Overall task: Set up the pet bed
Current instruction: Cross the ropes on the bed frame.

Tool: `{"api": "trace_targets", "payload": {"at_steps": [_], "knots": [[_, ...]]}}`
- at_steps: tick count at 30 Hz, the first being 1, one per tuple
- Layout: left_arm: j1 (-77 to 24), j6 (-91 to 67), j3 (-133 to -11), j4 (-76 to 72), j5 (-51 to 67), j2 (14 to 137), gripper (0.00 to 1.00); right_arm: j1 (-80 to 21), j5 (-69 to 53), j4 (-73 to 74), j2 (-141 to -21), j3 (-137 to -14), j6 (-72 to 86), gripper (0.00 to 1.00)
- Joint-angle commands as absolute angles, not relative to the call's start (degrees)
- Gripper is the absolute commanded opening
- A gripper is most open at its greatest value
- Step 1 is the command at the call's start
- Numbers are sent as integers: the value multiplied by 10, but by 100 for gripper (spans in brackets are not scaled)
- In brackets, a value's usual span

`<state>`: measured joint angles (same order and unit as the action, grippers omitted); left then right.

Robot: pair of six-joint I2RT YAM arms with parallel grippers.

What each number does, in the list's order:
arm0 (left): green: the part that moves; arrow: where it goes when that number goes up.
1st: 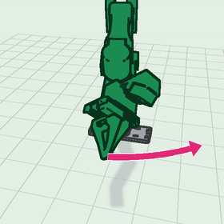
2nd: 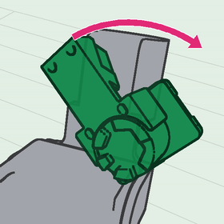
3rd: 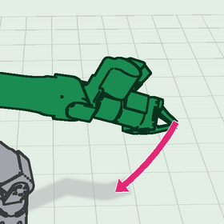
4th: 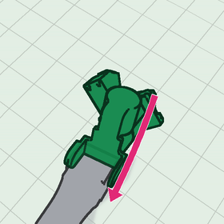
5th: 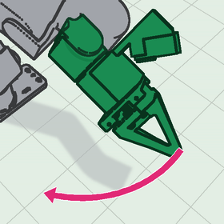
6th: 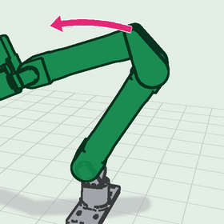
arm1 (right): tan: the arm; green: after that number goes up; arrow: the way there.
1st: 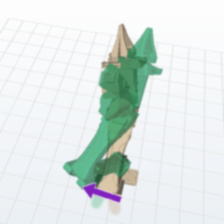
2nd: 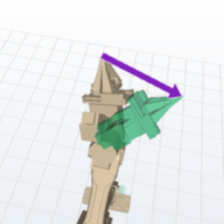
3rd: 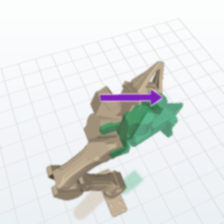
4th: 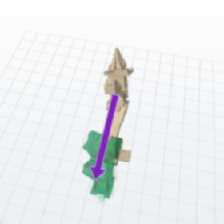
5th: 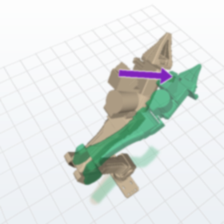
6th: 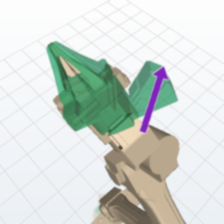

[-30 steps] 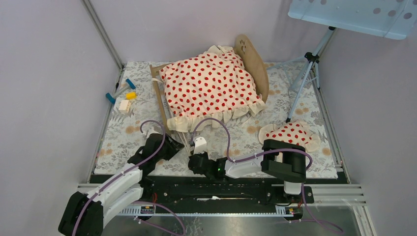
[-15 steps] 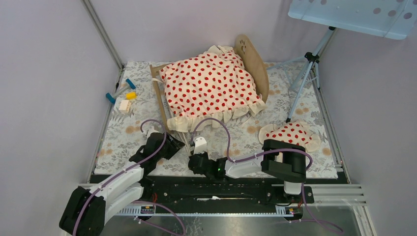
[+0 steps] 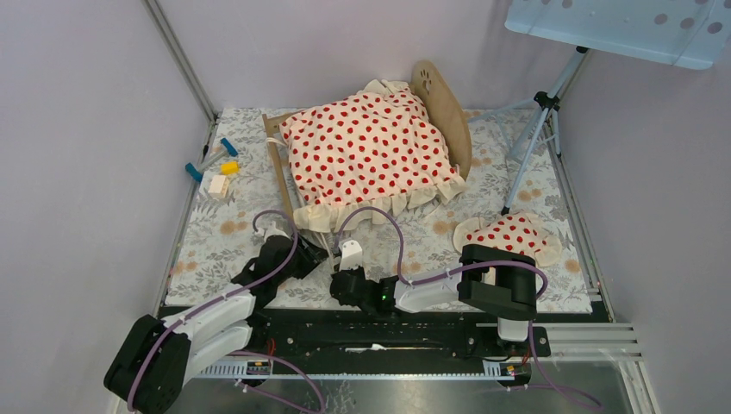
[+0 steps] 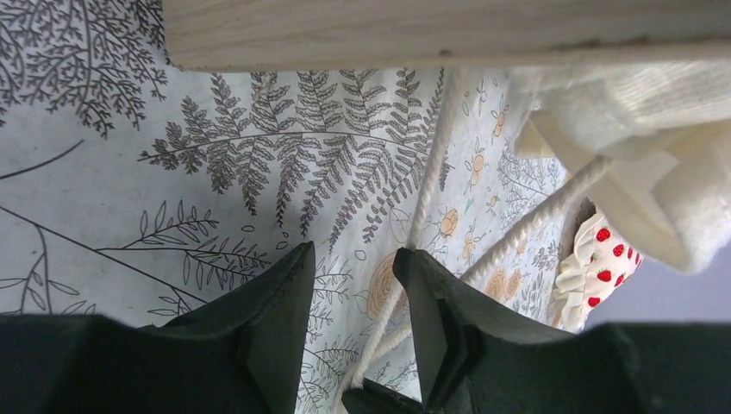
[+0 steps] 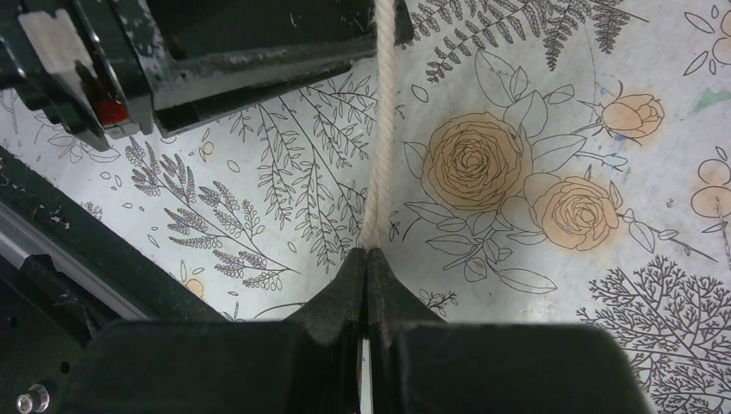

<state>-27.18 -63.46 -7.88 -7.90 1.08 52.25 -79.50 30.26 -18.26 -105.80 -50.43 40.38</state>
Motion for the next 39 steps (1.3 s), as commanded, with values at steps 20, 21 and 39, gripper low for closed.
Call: {"api": "trace_targets", "payload": {"at_steps": [20, 21, 39], "knots": [[-288, -615, -134, 3, -43, 469, 55, -806, 261, -118, -1067, -499, 414, 0], [-288, -616, -132, -14, -41, 477, 55, -806, 261, -117, -1067, -499, 413, 0], [-292, -628, -77, -62, -13, 513, 41, -806, 264, -116, -1065, -498, 416, 0]]}}
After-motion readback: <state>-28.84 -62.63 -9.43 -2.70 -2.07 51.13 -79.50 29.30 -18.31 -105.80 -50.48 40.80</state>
